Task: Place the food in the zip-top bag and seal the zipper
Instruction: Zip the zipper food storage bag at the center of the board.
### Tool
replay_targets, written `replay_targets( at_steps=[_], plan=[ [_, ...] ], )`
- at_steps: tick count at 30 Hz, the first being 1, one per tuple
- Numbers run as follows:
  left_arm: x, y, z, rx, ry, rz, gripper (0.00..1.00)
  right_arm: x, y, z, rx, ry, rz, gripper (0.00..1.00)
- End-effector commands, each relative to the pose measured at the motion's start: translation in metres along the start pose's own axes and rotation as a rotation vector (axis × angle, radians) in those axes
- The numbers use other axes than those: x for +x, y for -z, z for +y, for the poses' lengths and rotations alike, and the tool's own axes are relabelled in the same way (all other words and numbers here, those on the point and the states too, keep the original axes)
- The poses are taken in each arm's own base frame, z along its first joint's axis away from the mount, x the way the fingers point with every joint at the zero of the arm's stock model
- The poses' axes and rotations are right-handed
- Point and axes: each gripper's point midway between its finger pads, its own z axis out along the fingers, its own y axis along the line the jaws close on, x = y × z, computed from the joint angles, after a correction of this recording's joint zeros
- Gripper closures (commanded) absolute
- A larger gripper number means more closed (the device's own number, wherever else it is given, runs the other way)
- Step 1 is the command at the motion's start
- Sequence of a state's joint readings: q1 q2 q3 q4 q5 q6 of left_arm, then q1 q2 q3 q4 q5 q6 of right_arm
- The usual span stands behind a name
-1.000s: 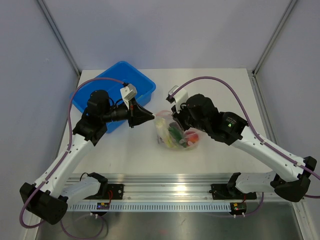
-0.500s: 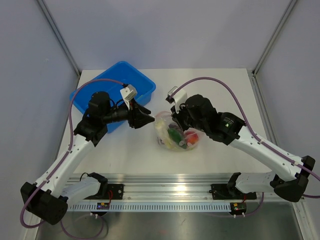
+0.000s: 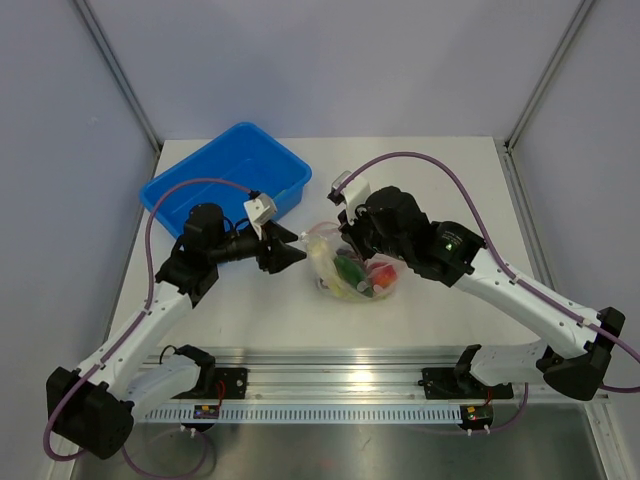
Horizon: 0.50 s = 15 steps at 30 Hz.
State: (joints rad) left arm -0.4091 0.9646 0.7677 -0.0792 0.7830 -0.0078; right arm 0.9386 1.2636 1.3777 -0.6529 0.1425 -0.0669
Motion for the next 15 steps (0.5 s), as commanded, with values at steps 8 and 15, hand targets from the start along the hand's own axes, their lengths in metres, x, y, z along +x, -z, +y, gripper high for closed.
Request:
replay_targets(
  at_steps=[8, 15],
  plan=[
    [-0.05, -0.004, -0.01, 0.071, -0.075, -0.159, 0.52, -0.021, 0.007, 0.002, -0.027, -0.021, -0.059, 1.0],
    [-0.057, -0.001, -0.008, -0.005, -0.136, -0.175, 0.62, -0.023, 0.008, 0.004, -0.041, -0.03, -0.061, 1.0]
  ],
)
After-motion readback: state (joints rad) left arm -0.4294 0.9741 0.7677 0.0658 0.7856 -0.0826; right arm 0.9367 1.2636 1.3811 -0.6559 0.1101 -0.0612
